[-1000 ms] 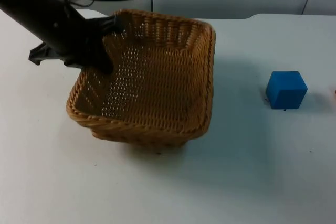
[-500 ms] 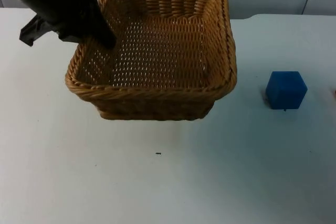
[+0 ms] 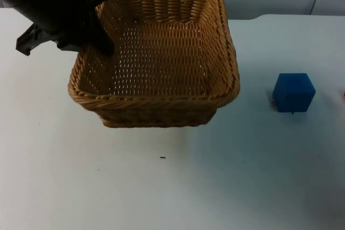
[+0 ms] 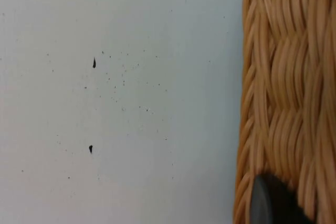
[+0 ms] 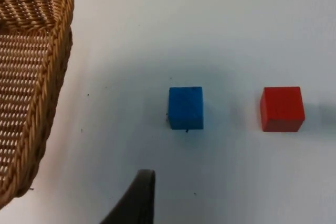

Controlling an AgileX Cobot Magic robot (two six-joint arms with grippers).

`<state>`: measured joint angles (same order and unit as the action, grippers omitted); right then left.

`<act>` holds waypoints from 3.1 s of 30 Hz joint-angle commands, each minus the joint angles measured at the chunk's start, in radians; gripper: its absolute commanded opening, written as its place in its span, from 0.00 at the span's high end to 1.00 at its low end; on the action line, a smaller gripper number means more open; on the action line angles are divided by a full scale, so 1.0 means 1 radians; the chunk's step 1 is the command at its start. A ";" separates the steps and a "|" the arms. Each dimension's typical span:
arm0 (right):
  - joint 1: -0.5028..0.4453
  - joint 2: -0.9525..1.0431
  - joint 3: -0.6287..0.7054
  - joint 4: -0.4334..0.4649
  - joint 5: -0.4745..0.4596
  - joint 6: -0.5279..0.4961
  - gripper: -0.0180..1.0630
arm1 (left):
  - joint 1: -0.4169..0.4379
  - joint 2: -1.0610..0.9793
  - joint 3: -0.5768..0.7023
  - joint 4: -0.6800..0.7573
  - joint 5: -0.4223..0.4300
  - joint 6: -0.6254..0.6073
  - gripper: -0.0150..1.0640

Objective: Pick up the basket with the left hand and place the blue cube into the basket with the right hand.

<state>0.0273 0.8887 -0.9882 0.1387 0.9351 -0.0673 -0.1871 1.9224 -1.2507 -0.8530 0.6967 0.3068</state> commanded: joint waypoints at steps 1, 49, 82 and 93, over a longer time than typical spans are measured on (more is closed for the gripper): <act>-0.007 0.075 -0.053 0.038 0.001 -0.046 0.02 | -0.006 -0.021 -0.001 -0.035 -0.007 0.005 0.99; 0.206 1.040 -0.260 -0.139 -0.361 0.186 0.02 | -0.006 -0.021 -0.001 -0.033 -0.012 0.053 0.99; 0.202 1.224 -0.262 -0.196 -0.559 0.350 0.08 | -0.007 -0.021 -0.001 -0.033 -0.008 0.053 0.99; 0.202 1.232 -0.262 -0.194 -0.569 0.405 0.51 | -0.007 -0.021 -0.001 -0.033 -0.002 0.056 0.99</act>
<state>0.2315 2.1204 -1.2400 -0.0463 0.3762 0.3240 -0.1871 1.9224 -1.2490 -0.8590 0.6851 0.3625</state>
